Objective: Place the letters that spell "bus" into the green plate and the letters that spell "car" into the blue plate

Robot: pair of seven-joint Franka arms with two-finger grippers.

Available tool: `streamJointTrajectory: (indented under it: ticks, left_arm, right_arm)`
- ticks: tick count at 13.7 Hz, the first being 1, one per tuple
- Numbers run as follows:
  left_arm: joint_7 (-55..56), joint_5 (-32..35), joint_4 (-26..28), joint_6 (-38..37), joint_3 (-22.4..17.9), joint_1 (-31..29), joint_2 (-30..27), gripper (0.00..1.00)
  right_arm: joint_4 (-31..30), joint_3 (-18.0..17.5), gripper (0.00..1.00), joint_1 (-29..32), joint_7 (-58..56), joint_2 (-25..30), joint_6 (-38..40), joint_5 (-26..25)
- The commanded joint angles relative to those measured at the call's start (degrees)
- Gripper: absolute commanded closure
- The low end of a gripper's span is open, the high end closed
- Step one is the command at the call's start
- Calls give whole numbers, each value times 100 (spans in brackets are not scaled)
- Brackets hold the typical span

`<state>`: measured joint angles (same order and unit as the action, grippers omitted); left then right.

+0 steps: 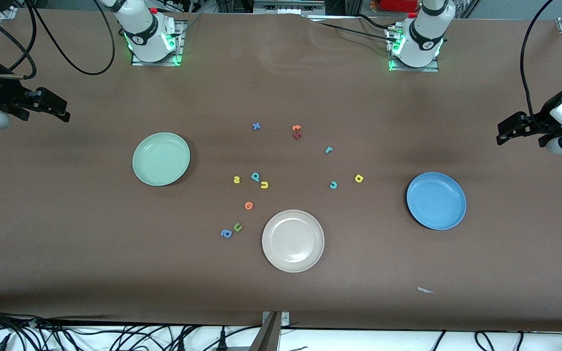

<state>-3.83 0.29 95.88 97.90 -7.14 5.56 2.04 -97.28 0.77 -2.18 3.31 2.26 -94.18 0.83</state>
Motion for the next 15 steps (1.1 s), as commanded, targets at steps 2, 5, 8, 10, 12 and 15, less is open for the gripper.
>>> streamJointTrajectory:
  ticks: [2,5,8,10,12,15]
  left_arm:
    - [-101,190,45,19,72,-55,-45,0]
    - [-101,190,45,19,72,-47,-45,0]
    - [-101,190,54,27,72,-47,-54,0]
    - [-101,190,97,27,72,-47,-54,0]
    - [-92,190,133,106,72,-47,-63,0]
    - [-92,190,133,115,72,-47,-63,0]
  right_arm:
    - [16,-51,0,59,21,20,-22,-92]
    - [16,-51,0,59,29,20,-22,-92]
    - [16,-51,0,68,29,11,-31,-83]
    - [16,-51,0,68,29,11,-31,-92]
    - [16,-51,0,68,29,11,-31,-83]
    - [16,-51,0,68,29,11,-22,-83]
